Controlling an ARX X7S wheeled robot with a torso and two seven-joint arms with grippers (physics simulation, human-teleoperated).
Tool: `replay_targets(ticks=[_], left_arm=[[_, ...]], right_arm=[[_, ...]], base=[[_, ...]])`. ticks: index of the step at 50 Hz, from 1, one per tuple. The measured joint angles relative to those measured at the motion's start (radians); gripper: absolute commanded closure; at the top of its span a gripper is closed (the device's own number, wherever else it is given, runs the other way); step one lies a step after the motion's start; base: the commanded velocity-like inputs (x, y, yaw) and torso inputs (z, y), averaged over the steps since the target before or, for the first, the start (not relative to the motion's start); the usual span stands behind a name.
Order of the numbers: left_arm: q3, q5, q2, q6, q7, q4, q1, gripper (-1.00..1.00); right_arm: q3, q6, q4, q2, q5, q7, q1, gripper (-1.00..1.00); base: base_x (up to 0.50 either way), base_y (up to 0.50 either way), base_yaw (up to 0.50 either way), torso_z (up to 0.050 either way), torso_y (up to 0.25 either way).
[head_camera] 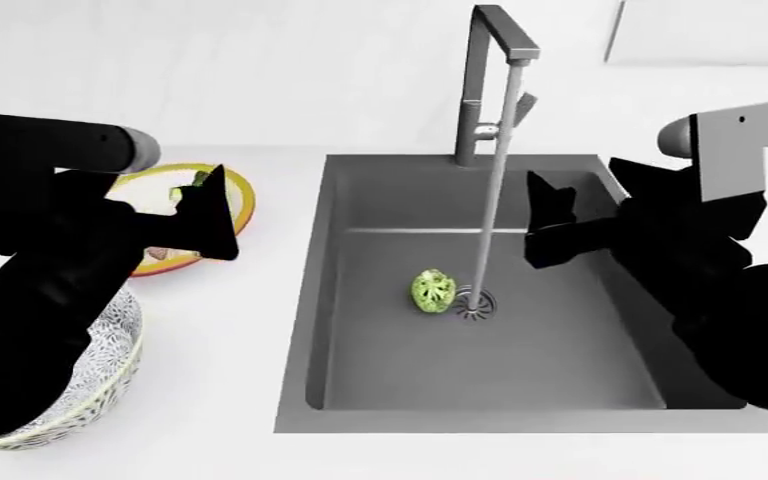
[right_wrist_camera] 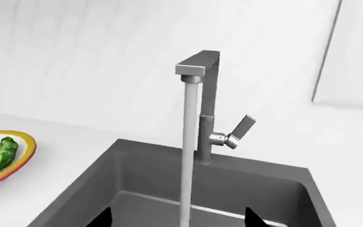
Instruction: Pick the sweet potatos and broccolis from the sink and place them in one bowl. Place the broccoli in the other bowl. Then turn off the sink faucet.
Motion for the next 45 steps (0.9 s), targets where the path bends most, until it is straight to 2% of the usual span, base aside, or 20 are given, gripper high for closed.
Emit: replay_targets(ticks=[25,45], left_arm=[[0.014,0.019,0.021,0.003,0.007,-0.009,0.003,-1.0],[0.017,0.034,0.024,0.009,0.021,-0.025,0.004,-1.0]], right_arm=[[0.002,-0.029,-0.018,0.018,-0.024,0.013,-0.043,-1.0],[-0.019,-0.052,-0.015,0.016,-0.05,0.002,-0.043,-1.0]], base=[[0.05,-0.49,0.0,0.0,0.0],[0.25,-0.08,0.0,0.0,0.0]])
